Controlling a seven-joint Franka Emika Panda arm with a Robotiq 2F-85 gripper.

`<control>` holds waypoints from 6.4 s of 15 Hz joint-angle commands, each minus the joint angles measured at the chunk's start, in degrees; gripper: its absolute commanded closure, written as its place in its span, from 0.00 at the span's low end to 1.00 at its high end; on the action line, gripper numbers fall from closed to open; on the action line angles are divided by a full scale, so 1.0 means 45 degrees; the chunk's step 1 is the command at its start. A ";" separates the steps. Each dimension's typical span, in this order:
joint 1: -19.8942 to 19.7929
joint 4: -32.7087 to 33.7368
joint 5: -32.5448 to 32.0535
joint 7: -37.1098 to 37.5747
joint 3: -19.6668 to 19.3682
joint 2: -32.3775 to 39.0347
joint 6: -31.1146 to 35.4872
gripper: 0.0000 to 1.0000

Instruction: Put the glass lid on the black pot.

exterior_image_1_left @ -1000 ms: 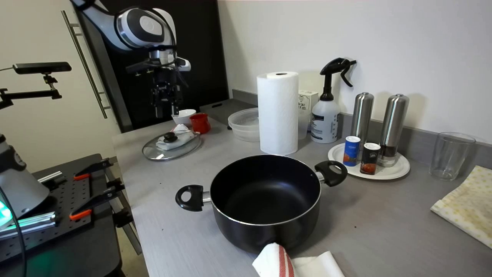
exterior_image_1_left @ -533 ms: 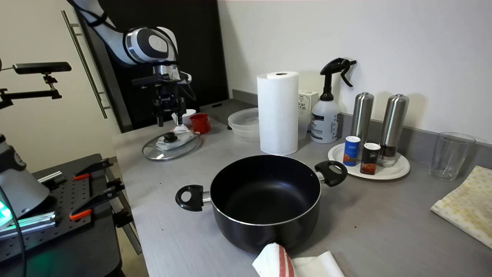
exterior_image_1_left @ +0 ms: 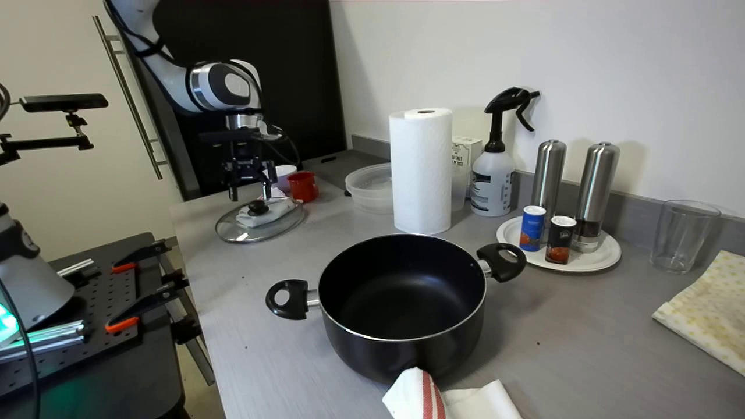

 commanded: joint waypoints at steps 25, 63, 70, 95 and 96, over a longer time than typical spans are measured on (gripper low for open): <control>-0.0293 0.1289 0.0033 -0.3791 0.0568 0.1956 0.0918 0.63; 0.0310 0.1369 0.0063 -0.3293 0.1086 0.1132 0.0624 0.74; 0.0623 0.0033 0.0208 -0.2611 0.1603 -0.1238 -0.0161 0.74; -0.3051 0.0170 0.0785 0.1047 -0.2618 -0.4870 -0.0920 0.74; -0.3247 0.0224 0.0902 0.1092 -0.2807 -0.4851 -0.0917 0.74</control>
